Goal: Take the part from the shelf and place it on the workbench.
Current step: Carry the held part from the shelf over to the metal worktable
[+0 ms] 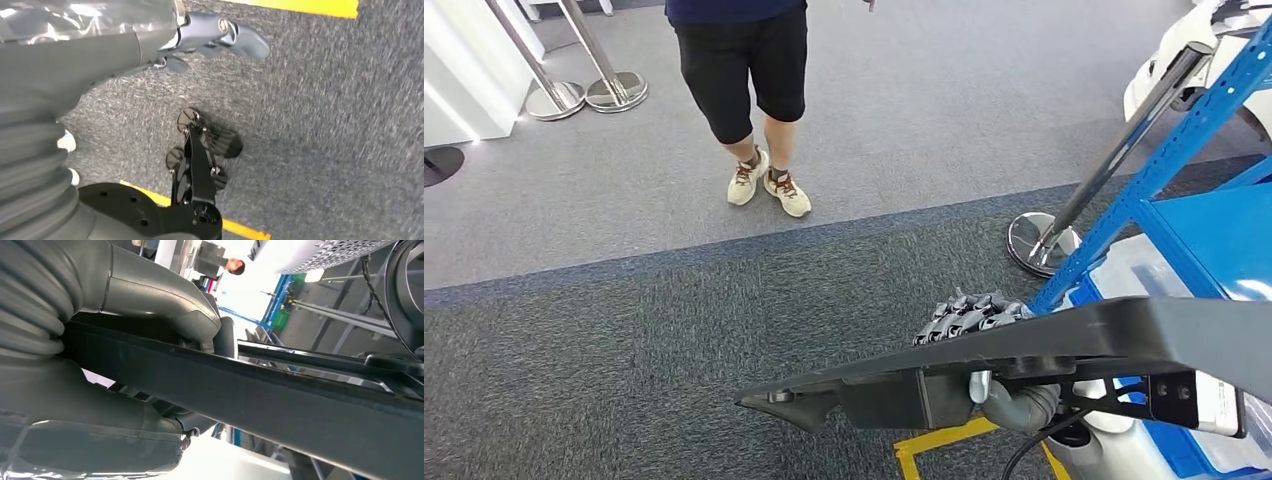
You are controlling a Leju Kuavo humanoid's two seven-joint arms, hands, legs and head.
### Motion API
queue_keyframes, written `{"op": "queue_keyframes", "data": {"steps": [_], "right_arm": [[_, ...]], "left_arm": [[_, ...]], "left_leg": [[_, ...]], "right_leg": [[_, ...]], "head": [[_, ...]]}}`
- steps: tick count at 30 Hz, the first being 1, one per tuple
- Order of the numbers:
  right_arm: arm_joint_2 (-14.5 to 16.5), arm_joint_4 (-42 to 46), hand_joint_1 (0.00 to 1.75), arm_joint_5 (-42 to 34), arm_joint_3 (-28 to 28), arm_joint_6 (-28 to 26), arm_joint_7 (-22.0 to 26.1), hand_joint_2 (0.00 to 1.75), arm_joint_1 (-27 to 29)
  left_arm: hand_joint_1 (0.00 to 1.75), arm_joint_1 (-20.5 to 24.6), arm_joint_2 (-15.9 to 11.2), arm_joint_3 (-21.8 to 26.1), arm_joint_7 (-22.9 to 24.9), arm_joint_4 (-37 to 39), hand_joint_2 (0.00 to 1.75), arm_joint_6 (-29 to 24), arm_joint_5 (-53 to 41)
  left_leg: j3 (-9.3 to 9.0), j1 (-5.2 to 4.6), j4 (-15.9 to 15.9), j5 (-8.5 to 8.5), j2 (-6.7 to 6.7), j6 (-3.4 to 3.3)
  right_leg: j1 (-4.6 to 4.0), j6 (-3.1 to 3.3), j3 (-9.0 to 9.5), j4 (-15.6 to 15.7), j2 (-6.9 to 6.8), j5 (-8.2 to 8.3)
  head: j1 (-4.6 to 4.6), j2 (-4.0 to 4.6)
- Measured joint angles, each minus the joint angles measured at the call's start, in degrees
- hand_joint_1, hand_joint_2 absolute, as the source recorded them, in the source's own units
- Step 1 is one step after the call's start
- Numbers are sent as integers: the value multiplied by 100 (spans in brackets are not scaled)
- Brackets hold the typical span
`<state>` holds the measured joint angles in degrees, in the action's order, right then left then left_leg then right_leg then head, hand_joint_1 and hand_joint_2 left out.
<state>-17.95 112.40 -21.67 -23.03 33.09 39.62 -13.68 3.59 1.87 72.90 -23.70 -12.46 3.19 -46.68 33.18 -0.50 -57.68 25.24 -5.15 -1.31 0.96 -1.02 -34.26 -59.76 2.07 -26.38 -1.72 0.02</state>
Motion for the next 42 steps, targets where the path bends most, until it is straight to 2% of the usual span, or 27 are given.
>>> {"op": "queue_keyframes", "data": {"steps": [1,3,5,6,8,9,10,11,12,13,15,17,19,21,22,24,25,26,27,30,32,34,36,38,39,41,42], "right_arm": [[52,7,175,89,16,3,8,175,56],[206,26,175,330,24,-14,15,175,185],[394,78,175,586,9,-85,16,175,314],[486,121,175,695,-2,-142,19,175,379],[612,200,175,845,-22,-246,23,175,504],[663,233,175,905,-29,-282,25,175,573],[711,261,175,955,-32,-301,25,175,636],[757,286,175,992,-34,-309,25,175,688],[804,307,175,1020,-36,-310,25,175,726],[848,325,175,1038,-36,-308,25,175,743],[913,345,175,1025,-33,-307,26,175,745],[934,344,175,917,-19,-309,20,175,713],[917,319,175,671,25,-327,-43,175,581],[852,278,175,344,103,-375,-165,175,397],[808,260,175,195,148,-402,-225,175,335],[706,212,175,-27,217,-448,-326,175,273],[658,180,175,-107,233,-463,-371,175,246],[607,141,175,-181,243,-485,-408,175,204],[565,104,175,-243,251,-505,-433,175,158],[483,36,175,-317,276,-533,-461,175,54],[457,9,175,-327,284,-533,-465,175,19],[444,-10,175,-340,285,-533,-464,175,-17],[429,-39,175,-366,281,-538,-457,175,-87],[403,-103,175,-418,272,-544,-433,175,-186],[388,-155,175,-442,262,-546,-421,175,-235],[365,-287,175,-444,225,-546,-395,175,-309],[362,-348,175,-411,198,-547,-367,175,-332]], "left_arm": [[0,-8,3,12,-2,0,175,-1,3],[0,-37,0,35,-6,-1,175,-6,-3],[0,-66,-2,46,-9,-1,175,-12,-46],[0,-64,-3,46,-11,-2,175,-14,-78],[0,-45,-8,44,-21,-2,175,-9,-128],[0,-38,-12,44,-24,-2,175,-6,-146],[0,-40,-15,43,-27,-2,175,-2,-159],[0,-47,-15,43,-29,-2,175,1,-170],[0,-53,-15,43,-30,-2,175,2,-181],[0,-55,-18,43,-31,-2,175,2,-193],[0,-32,-33,43,-31,-2,175,3,-220],[0,-7,-56,43,-29,-2,175,-1,-249],[0,-19,-93,41,-23,-3,175,-10,-290],[0,-35,-127,38,-14,-3,175,-15,-341],[0,-29,-138,35,-9,-4,175,-13,-361],[0,2,-163,26,7,-3,175,-3,-398],[0,20,-179,16,20,-3,175,4,-417],[0,34,-198,3,37,-2,175,14,-438],[0,44,-212,-10,54,-2,175,21,-459],[0,58,-232,-49,86,-2,175,38,-486],[0,66,-247,-68,91,-2,175,41,-485],[0,55,-265,-75,97,-2,175,41,-485],[0,39,-276,-77,115,-1,175,32,-481],[0,55,-284,-77,142,0,175,10,-464],[0,70,-286,-77,154,0,175,-1,-455],[0,79,-282,-77,171,0,175,-2,-447],[0,73,-279,-77,171,0,175,8,-445]], "left_leg": [[20,4,-12,9,-40,31],[44,15,-12,16,-103,100],[79,13,-122,102,22,169],[167,14,-336,232,150,203],[505,39,-1050,593,385,263],[689,57,-1417,734,436,285],[794,70,-1617,774,458,296],[787,78,-1594,705,475,297],[665,82,-1357,546,502,289],[441,77,-936,339,564,268],[62,34,-211,98,728,192],[-23,-20,9,75,778,112],[-26,-31,59,31,699,50],[-71,-6,140,-25,618,-5],[-92,9,170,-52,576,-27],[-73,11,171,-65,460,-56],[-62,9,163,-67,396,-61],[-54,9,150,-67,324,-63],[-50,10,132,-65,254,-59],[-29,12,39,-32,44,-11],[22,14,-4,-21,-59,44],[63,25,1,-31,-132,107],[125,24,-116,47,41,165],[377,31,-652,330,341,214],[575,43,-1044,507,421,235],[883,68,-1627,683,462,258],[891,75,-1623,616,473,257]], "right_leg": [[-5,18,45,116,38,15],[-18,72,52,139,-28,17],[-14,143,89,176,-112,24],[-12,176,110,194,-168,21],[-37,221,135,198,-288,-3],[-51,232,141,197,-353,-15],[-62,237,146,196,-414,-25],[-69,238,153,195,-467,-35],[-75,234,166,194,-519,-46],[-79,227,186,194,-565,-59],[-89,197,228,206,-654,-77],[-88,142,248,220,-733,-81],[-89,74,252,227,-795,-84],[-88,20,187,79,-670,-205],[-87,5,73,-163,-543,-351],[-70,-2,-306,-948,-309,-709],[-66,-5,-475,-1283,-265,-814],[-61,-8,-557,-1428,-245,-805],[-52,-7,-525,-1342,-236,-692],[-5,7,2,-220,-44,-146],[-2,28,151,140,53,-58],[-19,80,145,155,-26,-47],[-17,152,170,200,-122,-25],[-24,205,191,232,-229,-19],[-34,220,194,233,-285,-25],[-54,230,199,232,-401,-39],[-63,230,206,231,-460,-48]], "head": [[-1,0],[-1,0],[-18,0],[-33,0],[-58,0],[-58,0],[-59,0],[-60,0],[-60,0],[-60,0],[-57,0],[-56,0],[-58,0],[-56,0],[-51,0],[-46,0],[-45,0],[-45,0],[-44,0],[-42,0],[-45,0],[-48,0],[-60,0],[-79,0],[-88,0],[-88,0],[-89,0]]}}
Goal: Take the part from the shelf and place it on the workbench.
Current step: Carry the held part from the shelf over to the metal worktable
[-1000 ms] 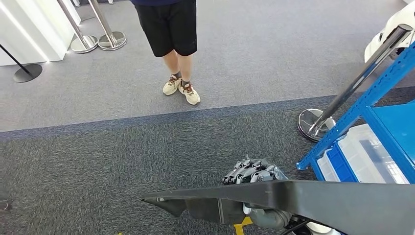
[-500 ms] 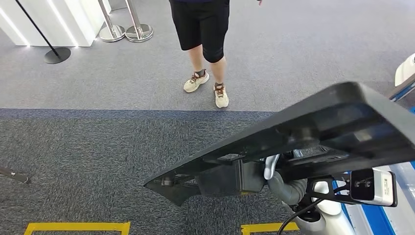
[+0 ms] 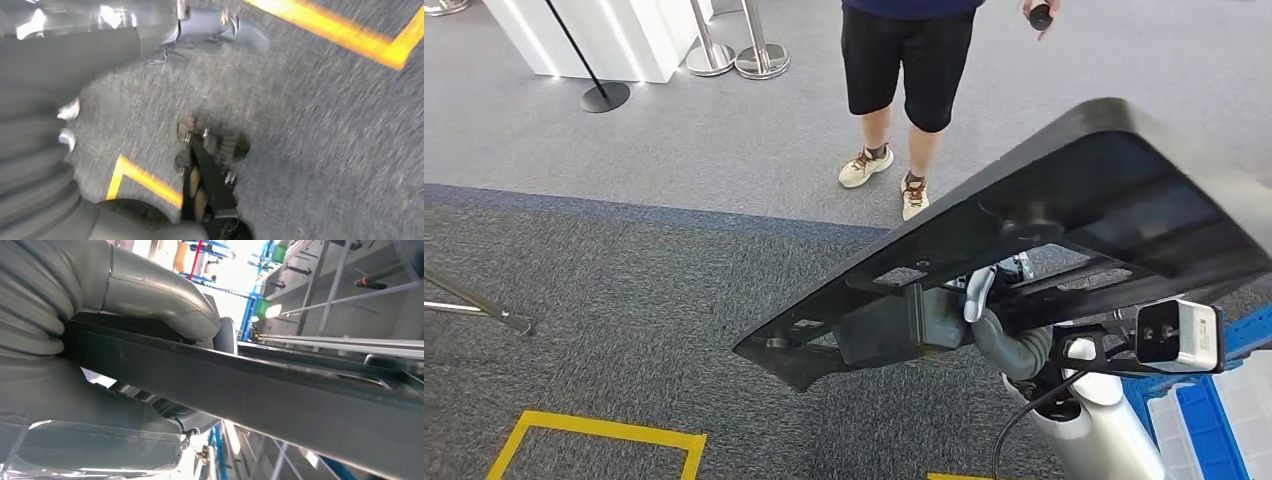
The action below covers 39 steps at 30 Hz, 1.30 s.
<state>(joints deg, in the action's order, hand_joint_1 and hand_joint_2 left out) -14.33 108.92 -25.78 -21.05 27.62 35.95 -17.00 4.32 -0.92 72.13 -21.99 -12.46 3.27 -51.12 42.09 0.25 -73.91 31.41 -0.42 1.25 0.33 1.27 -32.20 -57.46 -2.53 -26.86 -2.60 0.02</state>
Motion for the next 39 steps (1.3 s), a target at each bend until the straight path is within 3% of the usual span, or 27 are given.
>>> {"op": "queue_keyframes", "data": {"steps": [2,4,6,8,10,12,14,15,16,18,19,21,23,25,27,29,30,31,32,34,36,38,39], "right_arm": [[6,-83,175,137,-67,5,88,175,-25],[28,-131,175,308,-144,27,184,175,-34],[74,-170,175,430,-216,88,238,175,-32],[131,-208,175,461,-270,187,209,175,-57],[162,-228,175,391,-287,283,111,175,-101],[159,-234,175,269,-228,430,50,175,-66],[138,-235,175,164,-68,677,61,175,63],[124,-235,175,121,35,802,76,175,128],[106,-235,175,80,137,908,88,175,178],[65,-236,175,-25,357,1101,92,175,245],[47,-238,175,-76,466,1194,84,175,275],[36,-251,175,-140,655,1344,53,175,332],[34,-267,175,-150,763,1432,17,175,366],[36,-274,175,-143,811,1484,-3,175,379],[37,-276,175,-130,845,1514,-8,175,406],[37,-283,175,-117,886,1546,-9,175,446],[38,-287,175,-110,902,1563,-11,175,462],[40,-289,175,-103,914,1584,-16,175,471],[47,-289,175,-87,928,1611,-28,175,474],[74,-290,175,-52,971,1679,-74,175,473],[105,-295,175,-34,1017,1734,-110,175,477],[135,-307,175,-30,1035,1767,-117,175,480],[149,-314,175,-24,1039,1778,-117,175,483]], "left_arm": [[0,-11,4,0,-42,0,175,37,10],[0,-2,13,0,-124,0,175,74,36],[0,-7,38,7,-199,-1,175,80,90],[0,-43,77,29,-248,-1,175,68,155],[0,-62,130,49,-271,0,175,62,187],[0,-46,173,63,-276,0,175,78,189],[0,-39,189,80,-270,0,175,109,181],[0,-46,193,89,-255,0,175,126,178],[0,-55,196,100,-226,0,175,139,177],[0,-59,202,117,-124,0,175,161,166],[0,-53,203,121,-70,0,175,167,157],[0,-46,203,123,1,0,175,171,139],[0,-62,202,128,36,0,175,170,150],[0,-74,207,138,54,0,175,177,181],[0,-53,212,146,61,0,175,184,201],[0,-33,212,156,66,0,175,183,205],[0,-35,213,163,72,0,175,185,210],[0,-42,213,170,83,0,175,192,219],[0,-50,214,177,104,0,175,201,227],[0,-44,216,200,166,0,175,214,257],[0,-31,219,240,239,0,175,208,295],[0,-37,222,271,295,0,175,195,312],[0,-45,223,278,315,0,175,189,311]], "left_leg": [[-330,-6,661,-377,92,-36],[-707,-64,1401,-623,281,-118],[-801,-122,1620,-629,330,-190],[-818,-117,1672,-660,220,-243],[-864,-85,1742,-703,122,-304],[-883,-69,1762,-718,5,-344],[-883,-69,1746,-711,-145,-355],[-886,-69,1731,-704,-223,-353],[-890,-68,1711,-692,-295,-347],[-888,-68,1653,-656,-428,-314],[-874,-73,1622,-637,-488,-289],[-834,-72,1592,-618,-574,-233],[-810,-61,1587,-612,-605,-177],[-723,-63,1392,-479,-401,-117],[-431,-47,776,-139,-118,-60],[-75,-16,74,140,-20,-18],[-7,-7,-54,140,-5,-9],[-66,-4,65,25,12,-11],[-240,-6,397,-164,55,-24],[-675,-50,1230,-475,294,-96],[-853,-105,1613,-550,423,-178],[-856,-112,1646,-562,298,-244],[-881,-99,1679,-582,238,-275]], "right_leg": [[-16,-13,34,-1,-117,-28],[-37,-48,71,1,-221,-60],[-45,-99,88,6,-315,-81],[-34,-157,106,2,-368,-108],[-16,-200,15,-247,-158,-277],[1,-224,-339,-982,137,-639],[9,-244,-716,-1670,225,-851],[16,-251,-779,-1724,233,-785],[27,-255,-721,-1525,245,-604],[62,-260,-392,-712,380,-159],[74,-255,-252,-373,454,-17],[68,-223,-157,-115,523,41],[61,-154,-148,-83,430,65],[72,-84,-116,-35,330,84],[61,-45,-91,-10,216,80],[43,-34,-85,-11,86,65],[38,-36,-81,-12,21,55],[35,-42,-72,-12,-39,44],[33,-52,-54,-13,-95,31],[19,-89,-9,-13,-198,0],[2,-141,18,-13,-291,-26],[-2,-202,41,1,-389,-45],[7,-231,52,-24,-363,-79]], "head": [[-1,0],[2,0],[5,0],[5,0],[8,0],[13,0],[16,0],[18,0],[18,0],[19,0],[19,0],[16,0],[14,0],[-7,0],[-33,0],[-39,0],[-40,0],[-41,0],[-40,0],[-38,0],[-35,0],[-35,0],[-31,0]]}}
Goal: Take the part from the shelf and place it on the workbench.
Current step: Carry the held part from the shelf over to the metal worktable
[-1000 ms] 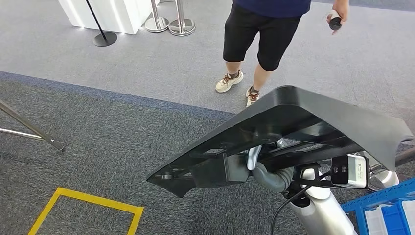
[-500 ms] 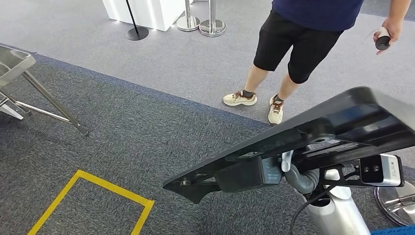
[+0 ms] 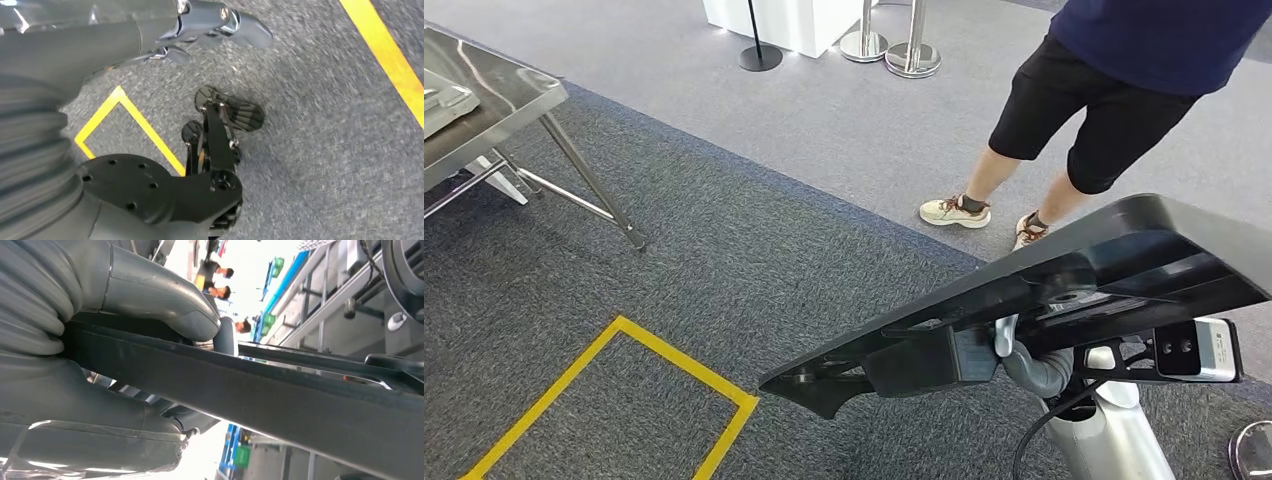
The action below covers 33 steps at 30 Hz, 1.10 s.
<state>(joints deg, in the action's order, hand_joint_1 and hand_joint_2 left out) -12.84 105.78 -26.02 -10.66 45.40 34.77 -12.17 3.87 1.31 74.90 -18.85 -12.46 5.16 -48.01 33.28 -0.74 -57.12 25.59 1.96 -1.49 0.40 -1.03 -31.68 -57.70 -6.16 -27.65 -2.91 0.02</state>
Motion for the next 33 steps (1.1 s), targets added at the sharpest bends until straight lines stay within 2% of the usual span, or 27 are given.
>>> {"op": "queue_keyframes", "data": {"steps": [2,3,4,5,6,7,8,9,11,12,14,15,17,18,19,20,21,22,23,25,26,27,28,30,31,32,33], "right_arm": [[15,-10,175,20,16,3,7,175,13],[18,-17,175,39,26,0,8,175,27],[19,-25,175,56,34,-3,9,175,46],[20,-34,175,71,39,-7,7,175,67],[21,-44,175,83,40,-9,4,175,86],[24,-50,175,85,40,-9,4,175,99],[26,-54,175,86,41,-9,4,175,105],[27,-54,175,86,42,-9,4,175,106],[31,-55,175,86,46,-9,4,175,105],[32,-56,175,87,48,-9,4,175,105],[39,-56,175,89,50,-9,4,175,101],[49,-56,175,91,49,-11,4,175,96],[67,-54,175,99,49,-27,4,175,90],[73,-52,175,107,50,-42,4,175,95],[73,-52,175,117,50,-61,7,175,107],[73,-54,175,125,50,-77,10,175,123],[73,-57,175,131,49,-89,14,175,139],[73,-63,175,132,46,-97,19,175,151],[73,-74,175,127,44,-98,25,175,155],[73,-106,175,103,38,-98,34,175,140],[73,-123,175,87,35,-98,36,175,120],[72,-139,175,74,32,-99,34,175,96],[72,-155,175,64,29,-102,31,175,70],[70,-179,175,49,18,-114,20,175,24],[68,-186,175,43,12,-125,11,175,5],[66,-189,175,37,7,-141,4,175,-12],[63,-190,175,32,4,-168,-11,175,-24]], "left_arm": [[0,-5,3,11,23,0,175,-28,1],[0,-4,2,18,27,0,175,-47,3],[0,-1,-2,26,31,0,175,-67,6],[0,-1,-9,35,31,0,175,-84,9],[0,-6,-17,43,31,0,175,-97,10],[0,-13,-25,49,31,0,175,-105,10],[0,-18,-32,57,31,0,175,-109,10],[0,-22,-35,66,31,0,175,-109,10],[0,-24,-38,82,31,0,175,-109,10],[0,-28,-39,88,31,0,175,-109,10],[0,-51,-44,105,31,-1,175,-111,10],[0,-64,-48,114,31,-1,175,-120,10],[0,-67,-63,132,32,-1,175,-203,25],[0,-56,-80,140,33,-1,175,-277,39],[0,-44,-106,150,33,-2,175,-351,56],[0,-39,-140,162,28,-2,175,-400,72],[0,-44,-176,172,14,-2,175,-405,77],[0,-54,-212,178,-10,-2,175,-368,76],[0,-63,-244,181,-56,-2,175,-293,72],[0,-60,-283,181,-184,-2,175,-108,62],[0,-48,-287,181,-253,-2,175,-23,60],[0,-38,-281,180,-307,-2,175,38,55],[0,-31,-271,180,-348,-2,175,81,48],[0,-35,-247,179,-385,-2,175,114,25],[0,-35,-237,179,-389,-2,175,116,17],[0,-27,-229,179,-381,-2,175,113,10],[0,-14,-223,179,-364,-2,175,107,6]], "left_leg": [[-60,35,64,-49,-122,-59],[-66,36,71,-56,-184,-74],[-65,36,67,-58,-252,-85],[-63,34,60,-54,-325,-90],[-64,32,51,-49,-403,-92],[-68,31,40,-43,-478,-89],[-78,31,28,-34,-555,-82],[-86,31,12,-21,-630,-70],[-76,21,-25,6,-758,-30],[-62,22,-36,14,-803,-6],[-35,30,-29,16,-880,56],[-26,33,-47,34,-843,85],[98,29,-316,213,-599,141],[242,43,-628,384,-433,163],[442,60,-1024,576,-326,191],[640,81,-1410,726,-275,218],[775,100,-1660,785,-255,241],[802,115,-1694,731,-241,259],[696,127,-1470,566,-215,267],[272,116,-622,177,-38,244],[99,97,-277,59,46,211],[6,75,-83,17,103,178],[-10,52,-25,29,107,144],[-9,59,-5,6,-15,84],[-25,71,19,-9,-71,51],[-43,87,44,-27,-126,18],[-61,101,66,-41,-184,-11]], "right_leg": [[21,-43,-121,-352,246,-233],[34,-53,-283,-720,414,-421],[38,-61,-496,-1147,523,-607],[39,-67,-692,-1508,572,-729],[38,-69,-813,-1694,588,-739],[38,-65,-826,-1646,595,-632],[41,-55,-716,-1350,615,-421],[47,-40,-532,-901,683,-171],[49,-14,-225,-192,835,129],[42,2,-164,-45,879,165],[33,50,-154,-12,818,159],[37,86,-139,11,770,167],[55,162,-101,69,653,181],[52,188,-88,85,591,181],[46,203,-84,88,530,174],[41,206,-83,86,469,165],[37,204,-80,83,410,156],[36,197,-73,80,351,144],[37,185,-60,77,293,129],[29,149,-14,73,179,94],[19,122,5,72,133,78],[8,92,18,71,90,66],[-1,62,28,74,47,60],[4,-5,54,77,-13,43],[13,-35,55,36,37,1],[24,-61,-4,-128,155,-110],[37,-79,-130,-419,306,-277]], "head": [[13,0],[20,0],[24,0],[27,0],[27,0],[28,0],[28,0],[30,0],[27,0],[26,0],[25,0],[24,0],[-4,0],[-18,0],[-31,0],[-32,0],[-32,0],[-32,0],[-33,0],[-33,0],[-29,0],[-27,0],[-25,0],[-25,0],[-19,0],[-11,0],[1,0]]}}
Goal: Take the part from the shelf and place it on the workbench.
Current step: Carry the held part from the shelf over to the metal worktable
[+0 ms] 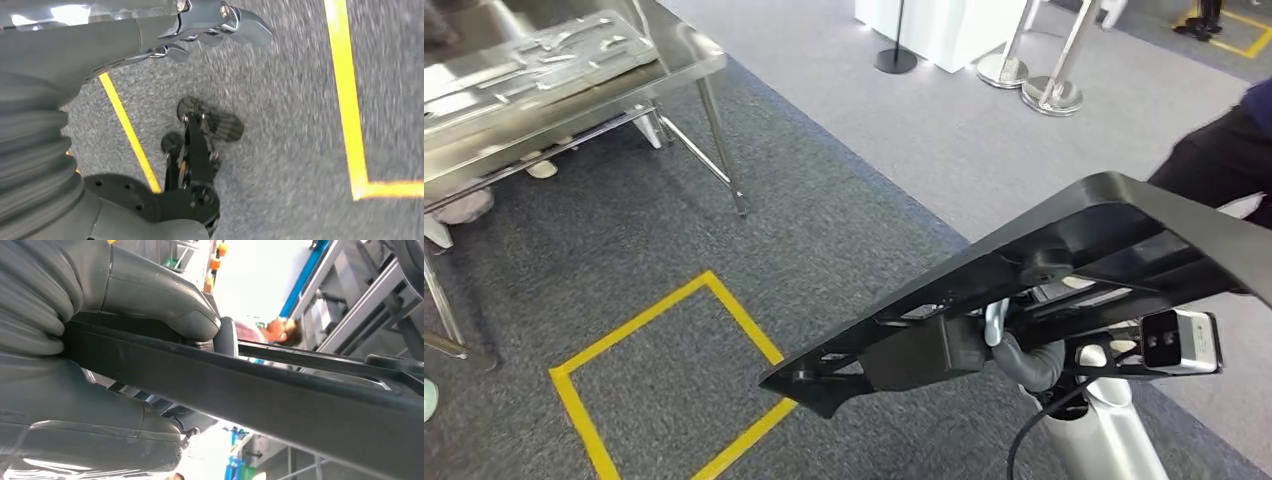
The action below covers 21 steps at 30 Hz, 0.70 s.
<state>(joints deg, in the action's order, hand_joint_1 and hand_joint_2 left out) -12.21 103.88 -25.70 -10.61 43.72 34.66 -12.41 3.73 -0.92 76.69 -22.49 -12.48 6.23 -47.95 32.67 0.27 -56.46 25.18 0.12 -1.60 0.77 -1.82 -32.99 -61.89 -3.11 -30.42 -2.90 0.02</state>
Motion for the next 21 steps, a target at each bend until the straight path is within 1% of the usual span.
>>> {"op": "queue_keyframes", "data": {"steps": [1,2,3,4,5,6,7,8,9,10,11,12,13,14,15,16,17,18,19,20,21], "right_arm": [[-2,-3,175,-2,-4,-27,-21,175,-4],[-2,-6,175,-2,-9,-56,-43,175,-5],[-3,-11,175,-1,-16,-84,-66,175,-4],[-3,-15,175,1,-26,-106,-79,175,-4],[-3,-17,175,2,-35,-126,-84,175,-7],[-3,-19,175,2,-43,-139,-85,175,-13],[-4,-20,175,2,-49,-149,-85,175,-24],[-5,-20,175,2,-54,-152,-84,175,-37],[-7,-21,175,2,-60,-151,-84,175,-50],[-9,-23,175,3,-68,-153,-85,175,-64],[-9,-25,175,4,-81,-156,-86,175,-82],[-7,-26,175,7,-98,-165,-94,175,-111],[-4,-27,175,12,-117,-184,-111,175,-148],[0,-28,175,18,-135,-213,-135,175,-188],[3,-28,175,20,-152,-247,-161,175,-223],[5,-30,175,19,-167,-284,-186,175,-247],[7,-33,175,14,-183,-317,-203,175,-260],[7,-38,175,9,-202,-342,-212,175,-265],[8,-42,175,7,-221,-361,-218,175,-268],[8,-45,175,6,-237,-373,-220,175,-268],[8,-45,175,6,-249,-377,-220,175,-268]], "left_arm": [[0,13,2,0,26,0,175,-6,-5],[0,23,3,-1,58,0,175,-12,-14],[0,25,5,-1,90,0,175,-15,-30],[0,23,8,-2,119,0,175,-16,-45],[0,21,14,-3,139,0,175,-16,-61],[0,19,23,-4,152,0,175,-15,-74],[0,18,36,-7,158,0,175,-13,-89],[0,23,52,-11,159,0,175,-7,-109],[0,25,67,-19,159,0,175,0,-134],[0,22,78,-30,159,0,175,10,-162],[0,13,92,-42,158,0,175,25,-190],[0,0,101,-51,152,0,175,44,-215],[0,-11,116,-60,136,1,175,69,-234],[0,-10,133,-68,116,1,175,92,-250],[0,3,146,-80,94,2,175,111,-263],[0,21,161,-92,74,2,175,128,-276],[0,38,171,-105,62,2,175,140,-289],[0,48,179,-119,56,2,175,154,-303],[0,48,186,-133,53,2,175,166,-314],[0,41,191,-149,52,2,175,176,-320],[0,33,193,-163,52,2,175,184,-325]], "left_leg": [[4,-6,0,-3,-60,-17],[11,-11,-4,-4,-123,-28],[15,-18,-10,-4,-191,-33],[15,-23,-17,-3,-265,-34],[9,-26,-25,-1,-340,-31],[1,-27,-35,4,-418,-24],[0,-23,-46,10,-489,-14],[12,-28,-67,18,-557,3],[35,-25,-82,21,-611,26],[62,-17,-90,20,-664,55],[85,-12,-89,15,-717,91],[95,-5,-84,13,-746,125],[115,-10,-117,39,-682,160],[170,-18,-234,117,-549,191],[280,-21,-473,254,-381,222],[454,-13,-826,436,-210,252],[659,5,-1232,615,-121,279],[836,24,-1571,728,-82,303],[931,38,-1742,744,-63,319],[896,47,-1659,638,-43,328],[742,50,-1356,451,-4,326]], "right_leg": [[3,-6,-199,-409,141,-198],[5,-12,-420,-840,229,-376],[4,-13,-588,-1148,263,-460],[2,-9,-665,-1256,276,-431],[2,4,-613,-1095,292,-275],[3,23,-467,-742,336,-46],[5,47,-284,-304,451,176],[10,64,-128,76,573,333],[9,78,-35,316,663,414],[3,92,-2,419,715,426],[-4,107,1,436,684,423],[2,135,9,453,624,433],[10,168,27,480,570,442],[22,200,49,509,504,450],[30,229,71,535,431,454],[21,250,86,543,357,447],[13,263,93,544,278,436],[7,266,98,542,200,425],[5,264,104,541,127,414],[5,255,116,539,58,401],[5,242,137,537,-7,383]], "head": [[12,0],[18,0],[22,0],[22,0],[22,0],[22,0],[24,0],[21,0],[22,0],[21,0],[21,0],[22,0],[19,0],[11,0],[1,0],[-7,0],[-14,0],[-14,0],[-15,0],[-16,0],[-16,0]]}}
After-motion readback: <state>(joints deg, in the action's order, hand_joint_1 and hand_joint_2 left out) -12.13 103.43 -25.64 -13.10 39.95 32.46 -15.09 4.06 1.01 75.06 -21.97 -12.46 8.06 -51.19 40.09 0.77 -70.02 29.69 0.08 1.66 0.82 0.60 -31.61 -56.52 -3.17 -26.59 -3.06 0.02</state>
